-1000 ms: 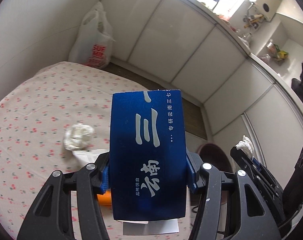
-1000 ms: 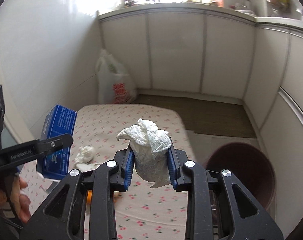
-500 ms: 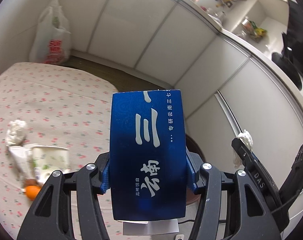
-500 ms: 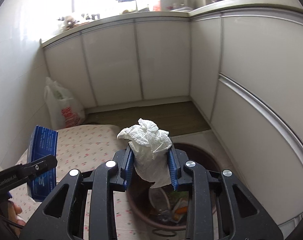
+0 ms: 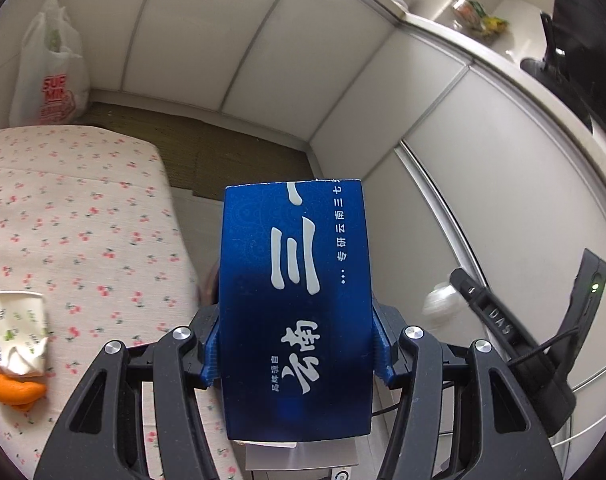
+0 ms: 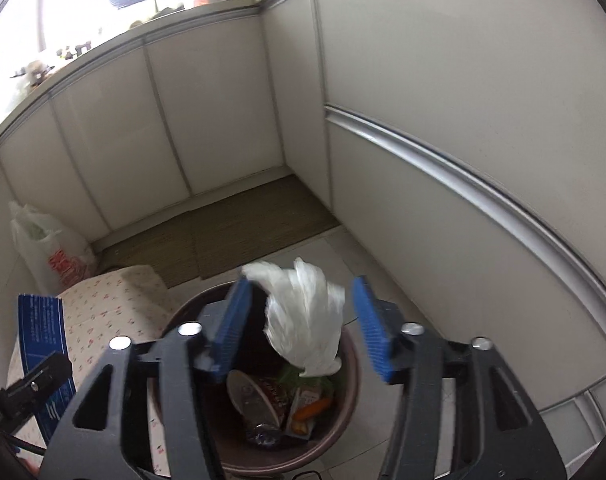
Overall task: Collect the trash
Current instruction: 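Open both tools to drop the box and tissue into the bin, then move both open tools back over the remaining table trash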
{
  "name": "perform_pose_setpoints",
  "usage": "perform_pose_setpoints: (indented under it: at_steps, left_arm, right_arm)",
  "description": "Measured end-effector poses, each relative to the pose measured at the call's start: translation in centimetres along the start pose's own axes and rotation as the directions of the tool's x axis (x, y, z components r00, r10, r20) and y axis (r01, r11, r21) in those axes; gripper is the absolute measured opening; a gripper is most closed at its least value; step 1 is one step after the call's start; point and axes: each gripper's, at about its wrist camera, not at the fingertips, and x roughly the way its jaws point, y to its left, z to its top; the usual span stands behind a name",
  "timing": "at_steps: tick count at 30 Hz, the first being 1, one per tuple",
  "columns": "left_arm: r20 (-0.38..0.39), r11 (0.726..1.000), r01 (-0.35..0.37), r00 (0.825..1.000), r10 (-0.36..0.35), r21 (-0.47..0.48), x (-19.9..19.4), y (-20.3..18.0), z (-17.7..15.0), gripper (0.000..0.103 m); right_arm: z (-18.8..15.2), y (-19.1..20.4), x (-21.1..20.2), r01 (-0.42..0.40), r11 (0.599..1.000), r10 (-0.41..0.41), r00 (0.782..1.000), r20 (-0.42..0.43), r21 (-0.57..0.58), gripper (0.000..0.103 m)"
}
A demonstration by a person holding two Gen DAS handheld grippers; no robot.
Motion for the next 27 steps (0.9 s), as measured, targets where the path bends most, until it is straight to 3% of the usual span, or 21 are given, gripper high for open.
perform_pose_setpoints:
  at_steps: [3,6,18,20,27]
  left_arm:
    - [-0.027,1.0,0.01,1.0,-0.01,0.009,1.5,-1.1,-0.1,0.056]
    - [-0.056,1.0,0.022,0.998,-0.022,0.011,3.0,-2.1,-0.4,0.056]
    - [-0.128,0.999,-0.005,0.992,0.011,0.047,6.8,-4.6,-1.0,0.058]
    - [-0.133,0.999,-0.017,0.991,0.024,0.05,6.9,-4.5,-1.1,0.065]
    - [-0.107,0.996,-0.084,0.99,0.086,0.031,5.6,-2.7,-1.4,0.066]
  right_arm:
    - [0.2,-1.7,0.0,0.059,0.997,-0.059,0.998,0.016,0.05,0.081]
    - [0.2,-3.1,0.0,0.109,0.99,-0.112,0.993,0.027,0.092,0.091]
    - [0.1,-5.7,0.7,0.144,0.98,-0.148,0.989,0.021,0.138,0.093]
    - [-0.1,-5.3,0.7,0.147,0.982,-0.15,0.988,0.023,0.122,0.093]
    - [-0.7,-2.8,0.7,0.129,0.989,-0.13,0.991,0.017,0.068,0.093]
